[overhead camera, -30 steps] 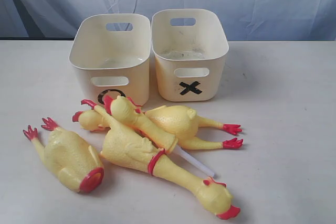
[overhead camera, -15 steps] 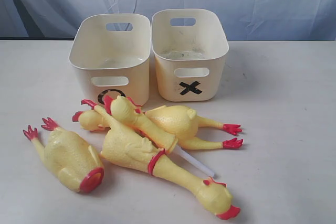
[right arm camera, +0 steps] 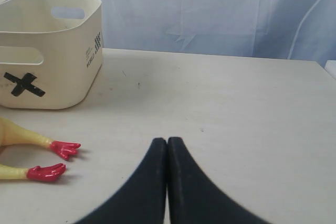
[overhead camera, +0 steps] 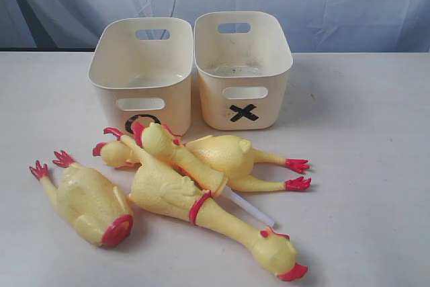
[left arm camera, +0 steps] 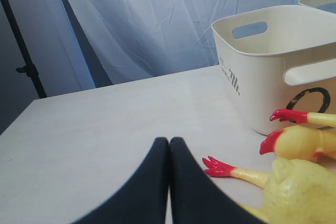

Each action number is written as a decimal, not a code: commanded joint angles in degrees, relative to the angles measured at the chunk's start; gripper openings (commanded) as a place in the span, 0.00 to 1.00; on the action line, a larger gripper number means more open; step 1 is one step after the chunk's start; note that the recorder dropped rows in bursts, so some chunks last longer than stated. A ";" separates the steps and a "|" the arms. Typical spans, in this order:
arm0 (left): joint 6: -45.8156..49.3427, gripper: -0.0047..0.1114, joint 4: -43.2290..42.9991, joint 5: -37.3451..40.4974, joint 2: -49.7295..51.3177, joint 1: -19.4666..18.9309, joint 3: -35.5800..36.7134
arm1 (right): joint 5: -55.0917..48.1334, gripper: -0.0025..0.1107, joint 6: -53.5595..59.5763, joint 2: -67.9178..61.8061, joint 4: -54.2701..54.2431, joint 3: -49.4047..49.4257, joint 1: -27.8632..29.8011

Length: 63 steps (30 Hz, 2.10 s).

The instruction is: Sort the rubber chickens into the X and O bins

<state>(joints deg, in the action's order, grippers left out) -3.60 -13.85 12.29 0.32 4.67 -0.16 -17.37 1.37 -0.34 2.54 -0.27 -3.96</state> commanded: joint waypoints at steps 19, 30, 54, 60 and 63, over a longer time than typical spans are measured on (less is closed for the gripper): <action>-0.35 0.04 -0.37 -0.32 -0.32 -0.07 0.16 | 8.67 0.01 0.10 0.34 -14.44 0.27 -0.20; -0.35 0.04 -0.37 -0.32 -0.32 -0.07 0.16 | 14.30 0.01 0.10 0.34 -17.38 0.27 -0.20; -0.35 0.04 -0.37 -0.32 -0.32 -0.07 0.16 | 0.13 0.01 0.47 -7.26 -27.50 -18.65 -0.20; -0.35 0.04 -0.37 -0.32 -0.32 -0.07 0.16 | -14.54 0.01 19.72 -19.39 -33.46 -28.32 -0.20; -0.35 0.04 -0.37 -0.32 -0.32 -0.07 0.16 | -21.89 0.01 26.74 -26.07 -36.98 -32.43 -0.20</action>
<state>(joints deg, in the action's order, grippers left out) -3.60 -13.85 12.29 0.32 4.67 -0.16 -32.50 20.88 -21.31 -31.41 -29.20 -4.06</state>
